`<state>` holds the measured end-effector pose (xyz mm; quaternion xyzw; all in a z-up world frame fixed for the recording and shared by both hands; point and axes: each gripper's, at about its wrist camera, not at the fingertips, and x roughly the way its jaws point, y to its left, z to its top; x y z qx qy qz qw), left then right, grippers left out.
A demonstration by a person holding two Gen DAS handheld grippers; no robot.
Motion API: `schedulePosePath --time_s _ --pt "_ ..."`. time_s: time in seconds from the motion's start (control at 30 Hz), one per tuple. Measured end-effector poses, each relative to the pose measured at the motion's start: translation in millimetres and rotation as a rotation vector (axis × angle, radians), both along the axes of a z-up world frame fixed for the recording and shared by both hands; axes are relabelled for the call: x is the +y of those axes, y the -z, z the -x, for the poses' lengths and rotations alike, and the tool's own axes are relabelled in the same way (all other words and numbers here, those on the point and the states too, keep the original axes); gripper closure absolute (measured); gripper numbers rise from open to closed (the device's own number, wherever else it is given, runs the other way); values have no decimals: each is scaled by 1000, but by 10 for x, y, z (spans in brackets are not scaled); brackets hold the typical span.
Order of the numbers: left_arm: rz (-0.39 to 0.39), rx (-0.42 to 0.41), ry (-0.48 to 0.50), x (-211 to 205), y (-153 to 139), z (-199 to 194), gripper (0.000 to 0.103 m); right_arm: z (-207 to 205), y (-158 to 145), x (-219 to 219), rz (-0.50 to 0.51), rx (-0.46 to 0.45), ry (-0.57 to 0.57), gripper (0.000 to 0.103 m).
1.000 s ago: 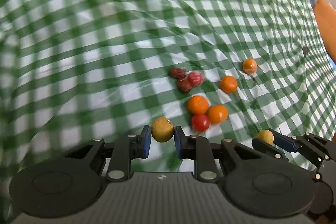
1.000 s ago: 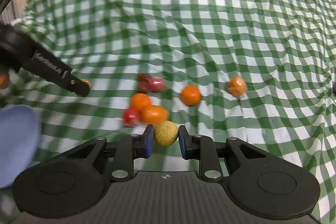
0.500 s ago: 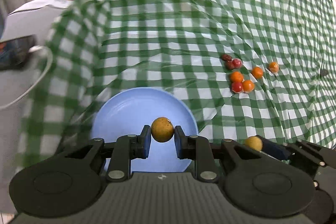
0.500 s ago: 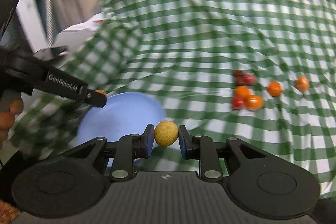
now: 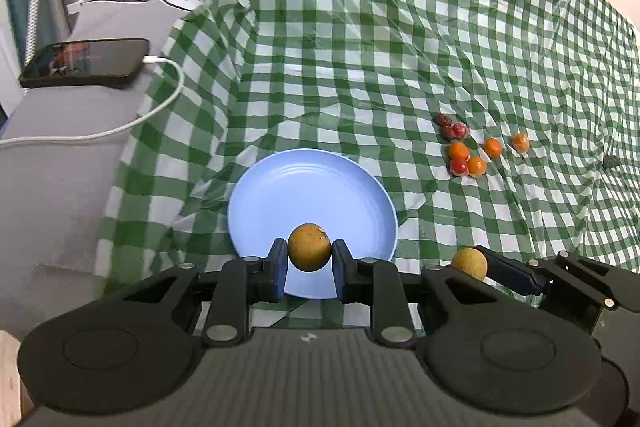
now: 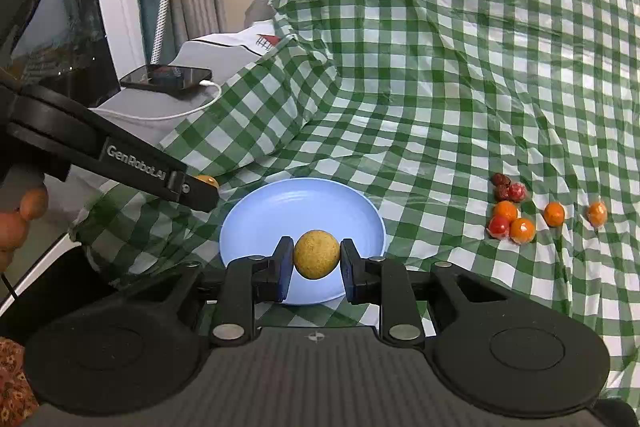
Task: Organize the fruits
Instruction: 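Carry both held yellow fruits over the blue plate with both grippers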
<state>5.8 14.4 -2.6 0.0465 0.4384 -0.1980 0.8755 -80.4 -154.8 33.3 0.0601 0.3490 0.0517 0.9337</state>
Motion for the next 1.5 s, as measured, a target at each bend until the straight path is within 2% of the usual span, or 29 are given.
schedulePosePath --time_s 0.53,1.17,1.5 --pt "53 -12 -27 151 -21 9 77 10 -46 86 56 17 -30 77" --pt "27 10 -45 139 115 -147 77 -127 100 20 49 78 -22 77" --pt "-4 32 -60 28 275 -416 77 -357 262 37 60 132 -15 77"
